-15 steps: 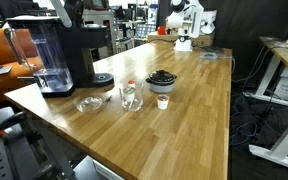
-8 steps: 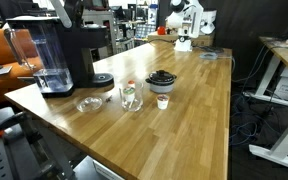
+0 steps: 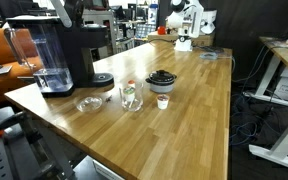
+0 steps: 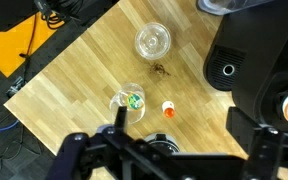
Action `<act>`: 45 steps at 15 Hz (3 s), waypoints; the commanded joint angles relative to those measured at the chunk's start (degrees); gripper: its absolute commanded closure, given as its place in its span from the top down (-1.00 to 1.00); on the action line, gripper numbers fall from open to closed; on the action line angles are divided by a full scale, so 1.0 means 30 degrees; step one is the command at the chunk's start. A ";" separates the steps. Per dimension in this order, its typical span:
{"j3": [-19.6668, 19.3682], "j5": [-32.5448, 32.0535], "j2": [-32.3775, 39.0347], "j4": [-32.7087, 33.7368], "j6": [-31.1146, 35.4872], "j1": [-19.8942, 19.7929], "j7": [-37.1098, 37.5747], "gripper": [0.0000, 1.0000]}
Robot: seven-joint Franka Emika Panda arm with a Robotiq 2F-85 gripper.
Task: Put the coffee pod inside the glass container
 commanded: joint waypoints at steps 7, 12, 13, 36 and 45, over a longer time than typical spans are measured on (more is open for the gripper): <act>-0.0102 0.0167 -0.0005 -0.0014 0.0163 0.0010 0.0231 1.00; -0.1069 0.1638 -0.0041 -0.0355 0.1581 -0.0454 0.1213 1.00; -0.1332 0.1892 -0.0023 -0.0423 0.1886 -0.0582 0.1238 1.00; -0.2484 0.0293 0.5055 0.2706 0.3794 -0.1318 0.3662 1.00; -0.3417 0.0612 0.6237 0.3649 0.4219 -0.0957 0.3849 1.00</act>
